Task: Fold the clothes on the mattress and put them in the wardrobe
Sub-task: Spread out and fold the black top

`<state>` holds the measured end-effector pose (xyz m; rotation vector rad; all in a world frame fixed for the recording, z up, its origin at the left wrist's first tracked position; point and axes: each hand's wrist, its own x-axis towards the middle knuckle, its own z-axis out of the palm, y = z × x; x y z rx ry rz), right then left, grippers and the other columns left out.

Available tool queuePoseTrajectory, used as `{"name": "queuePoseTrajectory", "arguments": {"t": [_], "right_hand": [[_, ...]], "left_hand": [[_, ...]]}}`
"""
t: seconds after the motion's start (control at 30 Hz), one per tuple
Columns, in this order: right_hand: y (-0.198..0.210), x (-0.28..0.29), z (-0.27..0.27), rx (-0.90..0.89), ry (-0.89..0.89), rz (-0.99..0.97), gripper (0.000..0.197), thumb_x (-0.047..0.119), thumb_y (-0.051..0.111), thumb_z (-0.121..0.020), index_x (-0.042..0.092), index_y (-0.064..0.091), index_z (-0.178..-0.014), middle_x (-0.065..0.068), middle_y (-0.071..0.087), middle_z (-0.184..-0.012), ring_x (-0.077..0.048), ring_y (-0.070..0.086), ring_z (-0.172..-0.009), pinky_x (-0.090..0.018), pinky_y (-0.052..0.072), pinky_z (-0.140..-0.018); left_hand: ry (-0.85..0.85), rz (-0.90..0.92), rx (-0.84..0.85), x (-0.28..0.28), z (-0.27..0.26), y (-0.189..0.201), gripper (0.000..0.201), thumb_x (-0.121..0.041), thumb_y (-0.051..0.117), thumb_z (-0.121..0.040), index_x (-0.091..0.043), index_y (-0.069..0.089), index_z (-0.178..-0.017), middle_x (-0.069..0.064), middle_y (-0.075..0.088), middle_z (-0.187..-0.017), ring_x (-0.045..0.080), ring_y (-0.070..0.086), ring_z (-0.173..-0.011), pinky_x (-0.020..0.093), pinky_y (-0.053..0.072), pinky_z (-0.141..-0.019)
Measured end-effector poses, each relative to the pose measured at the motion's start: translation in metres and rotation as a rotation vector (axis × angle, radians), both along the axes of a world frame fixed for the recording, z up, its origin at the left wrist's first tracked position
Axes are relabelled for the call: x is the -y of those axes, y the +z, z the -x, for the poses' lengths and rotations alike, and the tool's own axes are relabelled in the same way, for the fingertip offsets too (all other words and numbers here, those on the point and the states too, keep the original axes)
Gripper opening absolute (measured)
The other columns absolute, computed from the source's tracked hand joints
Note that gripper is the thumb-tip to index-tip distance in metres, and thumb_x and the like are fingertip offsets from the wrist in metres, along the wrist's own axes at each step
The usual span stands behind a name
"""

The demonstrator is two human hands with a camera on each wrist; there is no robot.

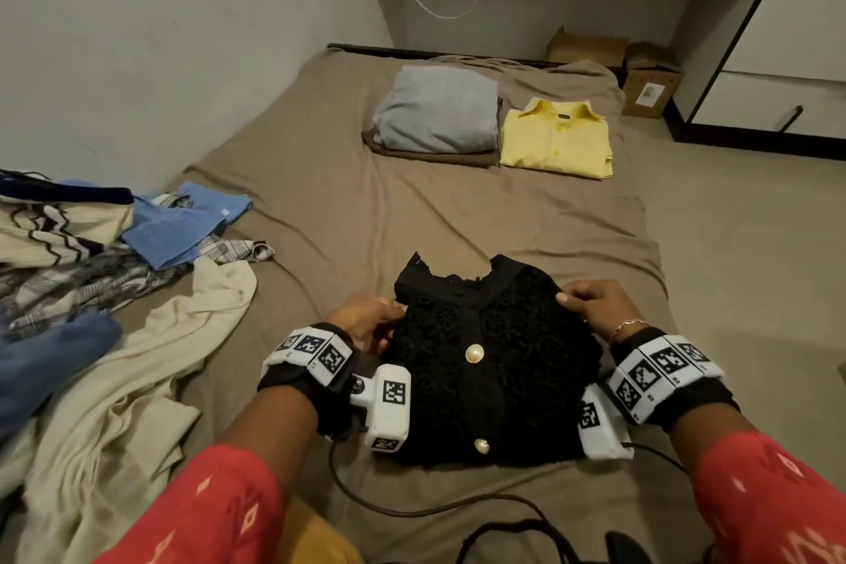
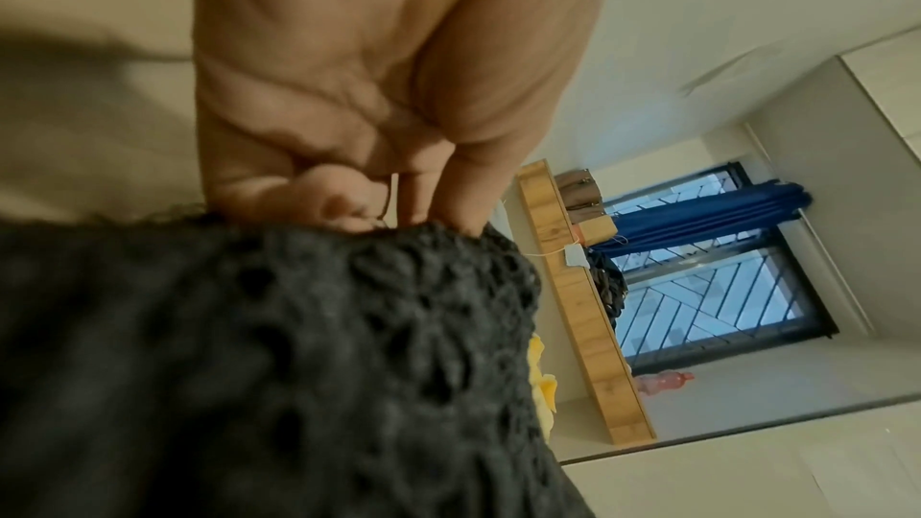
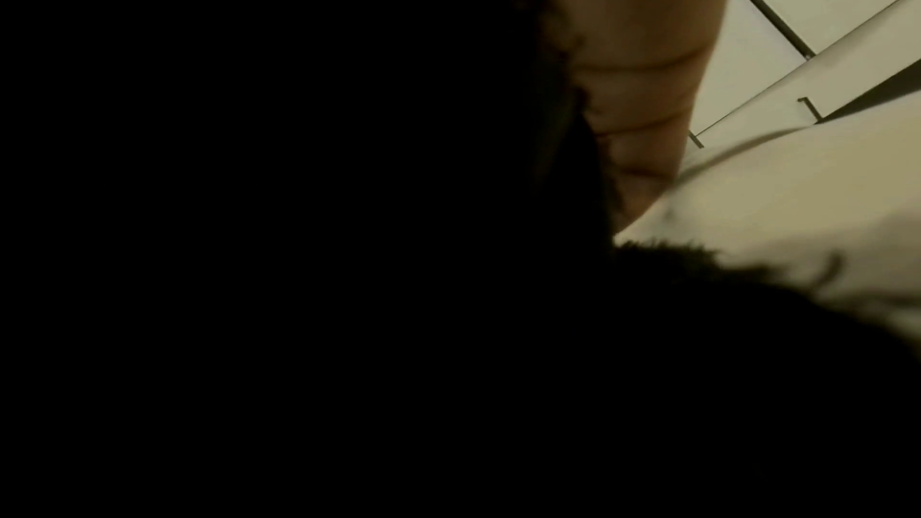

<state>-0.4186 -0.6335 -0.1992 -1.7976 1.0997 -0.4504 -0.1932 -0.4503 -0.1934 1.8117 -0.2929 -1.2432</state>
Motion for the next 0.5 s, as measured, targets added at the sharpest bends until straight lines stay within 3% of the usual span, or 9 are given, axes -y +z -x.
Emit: {"name": "queuePoseTrajectory", "arguments": {"t": [0.07,0.13,0.23,0.3,0.4,0.5], "right_hand": [[-0.003,0.006,0.004,-0.031,-0.018,0.021,0.023,0.001,0.054,-0.089,0.008,0.059,-0.068,0.0,0.052,-0.062,-0.01,0.045,-0.059,-0.02,0.037,-0.057],[-0.01,0.015,0.009,-0.072,-0.046,0.058,0.034,0.001,0.055,-0.089,0.013,0.055,-0.057,-0.001,0.05,-0.059,-0.016,0.044,-0.06,-0.024,0.035,-0.062],[-0.018,0.014,0.008,-0.169,-0.04,0.021,0.034,0.005,0.056,-0.09,0.015,0.052,-0.057,-0.005,0.05,-0.062,-0.018,0.045,-0.064,-0.025,0.033,-0.063],[-0.016,0.01,0.007,-0.156,-0.032,-0.02,0.031,0.007,0.054,-0.091,0.015,0.053,-0.061,-0.004,0.052,-0.064,-0.017,0.046,-0.063,-0.024,0.035,-0.059],[-0.007,0.003,0.02,0.021,-0.152,-0.05,0.021,0.005,0.05,-0.093,0.015,0.055,-0.075,-0.008,0.053,-0.071,-0.02,0.049,-0.063,-0.02,0.044,-0.049],[-0.004,-0.015,0.032,0.039,-0.055,-0.069,0.013,0.002,0.049,-0.093,0.012,0.056,-0.096,-0.012,0.057,-0.087,-0.022,0.054,-0.075,-0.019,0.048,-0.064]], "left_hand": [[0.064,-0.009,0.058,-0.002,-0.005,-0.002,0.029,-0.004,0.049,-0.094,-0.01,0.046,-0.066,0.001,0.041,-0.053,0.008,0.037,-0.037,0.011,0.026,-0.031],[0.174,0.008,0.128,-0.006,-0.014,-0.008,0.034,-0.001,0.051,-0.093,-0.007,0.041,-0.061,0.001,0.038,-0.038,0.008,0.033,-0.027,0.01,0.025,-0.031],[0.239,0.018,0.153,-0.012,-0.012,-0.017,0.035,-0.003,0.054,-0.092,-0.008,0.039,-0.06,-0.002,0.036,-0.029,0.009,0.034,-0.022,0.011,0.031,-0.03],[0.258,0.038,0.122,-0.013,-0.002,-0.017,0.033,-0.013,0.053,-0.094,-0.011,0.038,-0.065,0.0,0.041,-0.039,0.009,0.039,-0.027,0.013,0.036,-0.03],[0.264,0.072,0.059,-0.019,0.008,-0.012,0.028,-0.026,0.05,-0.096,-0.013,0.039,-0.074,0.003,0.044,-0.062,0.013,0.041,-0.045,0.015,0.04,-0.034],[0.239,0.058,0.01,-0.027,0.015,-0.013,0.024,-0.028,0.053,-0.094,-0.015,0.042,-0.078,0.002,0.048,-0.069,0.013,0.045,-0.055,0.021,0.043,-0.046]]}}
